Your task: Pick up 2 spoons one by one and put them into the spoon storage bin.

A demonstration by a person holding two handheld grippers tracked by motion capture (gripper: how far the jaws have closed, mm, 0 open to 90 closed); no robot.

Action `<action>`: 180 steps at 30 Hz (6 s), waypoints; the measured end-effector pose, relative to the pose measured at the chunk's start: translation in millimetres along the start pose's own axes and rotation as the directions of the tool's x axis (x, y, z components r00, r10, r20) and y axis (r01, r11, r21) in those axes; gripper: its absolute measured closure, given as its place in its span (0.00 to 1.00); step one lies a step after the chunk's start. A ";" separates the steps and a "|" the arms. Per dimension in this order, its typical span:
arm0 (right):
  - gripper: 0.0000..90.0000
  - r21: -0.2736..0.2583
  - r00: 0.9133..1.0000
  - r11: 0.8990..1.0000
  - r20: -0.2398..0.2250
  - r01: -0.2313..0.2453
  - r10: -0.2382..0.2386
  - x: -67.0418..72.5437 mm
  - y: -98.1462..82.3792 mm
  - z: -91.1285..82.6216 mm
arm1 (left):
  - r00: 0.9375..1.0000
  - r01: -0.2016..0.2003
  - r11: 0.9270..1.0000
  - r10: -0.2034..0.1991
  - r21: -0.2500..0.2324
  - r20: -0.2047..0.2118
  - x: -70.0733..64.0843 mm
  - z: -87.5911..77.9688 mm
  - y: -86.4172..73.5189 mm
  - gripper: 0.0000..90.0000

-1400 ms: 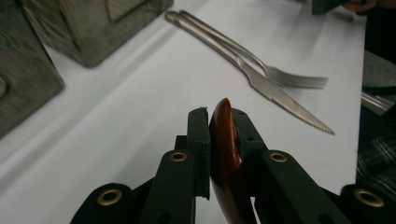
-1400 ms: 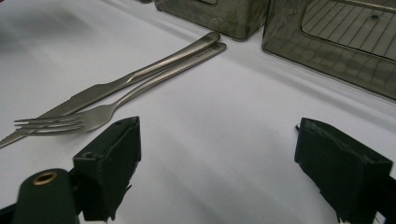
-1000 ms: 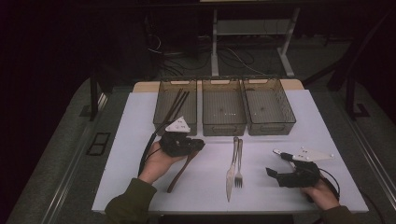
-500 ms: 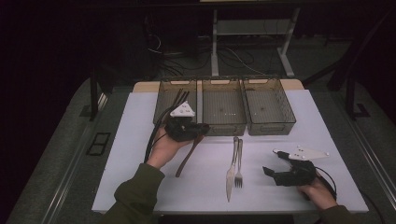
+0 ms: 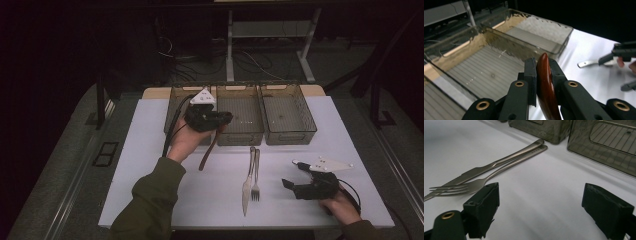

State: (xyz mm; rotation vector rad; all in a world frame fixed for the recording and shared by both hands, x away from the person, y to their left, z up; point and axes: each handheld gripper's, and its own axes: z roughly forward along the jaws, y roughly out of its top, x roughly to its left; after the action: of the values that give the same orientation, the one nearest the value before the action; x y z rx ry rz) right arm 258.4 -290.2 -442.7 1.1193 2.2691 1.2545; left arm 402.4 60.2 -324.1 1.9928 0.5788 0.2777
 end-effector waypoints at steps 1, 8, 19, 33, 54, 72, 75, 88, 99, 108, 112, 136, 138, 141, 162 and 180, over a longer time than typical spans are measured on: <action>0.16 0.000 1.000 1.000 0.000 0.000 0.000 0.0 0.0 0.0 | 1.000 -0.004 1.000 0.004 -0.005 -0.004 1.9 2.3 2.3 0.88; 0.16 -0.005 1.000 1.000 -0.003 -0.004 0.004 -0.2 -0.2 -0.6 | 0.999 -0.007 1.000 0.006 -0.028 -0.046 15.4 18.0 16.1 0.88; 0.16 -0.008 1.000 1.000 -0.009 -0.007 0.007 -0.5 -0.4 -1.6 | 0.996 -0.016 0.998 0.011 -0.063 -0.086 38.1 41.3 40.9 0.88; 0.16 -0.019 1.000 1.000 -0.020 -0.013 0.012 -1.4 -0.8 -3.7 | 0.986 -0.024 0.999 0.017 -0.035 -0.165 63.1 81.7 56.2 0.88; 0.16 -0.024 1.000 1.000 -0.027 -0.012 0.011 -0.8 -1.1 -5.4 | 0.988 0.008 0.999 0.000 0.050 -0.155 58.6 106.1 42.4 0.61; 0.16 -0.016 1.000 1.000 -0.019 -0.012 0.011 -1.0 -2.0 -6.0 | 0.999 0.013 1.000 -0.012 0.025 -0.029 34.5 67.3 25.2 0.46; 0.16 -0.017 1.000 1.000 -0.017 -0.008 0.008 -1.1 -1.8 -6.1 | 1.000 0.013 1.000 -0.012 0.022 -0.023 28.4 57.5 18.6 0.44; 0.16 -0.009 1.000 1.000 -0.013 -0.006 0.006 -1.0 -3.0 -9.0 | 1.000 0.005 0.999 -0.006 0.033 0.013 -5.7 11.4 -29.6 0.36; 0.16 -0.002 1.000 1.000 -0.028 -0.015 0.015 -3.3 -2.1 -7.0 | 1.000 0.015 0.999 -0.015 0.028 0.002 -27.0 -32.1 -78.0 0.30; 0.16 -0.005 0.999 1.000 -0.027 -0.023 0.023 -4.9 -1.4 -5.6 | 0.997 0.069 0.997 -0.068 0.030 -0.027 -34.2 -65.2 -123.0 0.26; 0.16 -0.008 0.999 1.000 -0.024 -0.025 0.025 -5.6 -1.3 -6.4 | 0.997 0.077 0.997 -0.076 0.027 -0.026 -40.0 -73.2 -137.6 0.22; 0.16 0.076 1.000 0.997 -0.007 0.005 -0.005 -32.5 9.3 -28.6 | 0.997 0.073 0.995 -0.074 0.073 0.011 -62.5 -73.0 -164.3 0.00; 0.16 0.078 1.000 0.997 0.001 -0.002 0.002 -37.9 9.3 -31.3 | 0.998 0.068 0.995 -0.069 0.076 0.011 -62.0 -72.5 -164.8 0.00; 0.17 0.082 1.000 0.996 0.020 -0.022 0.020 -47.0 8.1 -35.2 | 0.997 0.069 0.995 -0.070 0.075 0.012 -61.5 -72.2 -165.8 0.00; 0.50 0.198 0.991 0.972 0.055 -0.129 0.120 -79.0 -17.1 -47.9 | 0.998 0.058 0.995 -0.060 0.082 0.023 -62.7 -70.8 -166.8 0.00; 0.67 0.275 0.994 0.955 -0.001 -0.108 0.113 -77.4 -22.1 -42.1 | 0.998 0.055 0.994 -0.058 0.091 0.030 -63.8 -69.1 -167.0 0.00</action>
State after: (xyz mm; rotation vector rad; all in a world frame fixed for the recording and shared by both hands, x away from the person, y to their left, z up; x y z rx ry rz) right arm 272.5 -380.0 -444.2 1.3519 2.4804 1.0096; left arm 271.3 145.2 -435.1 2.0604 0.6356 0.1873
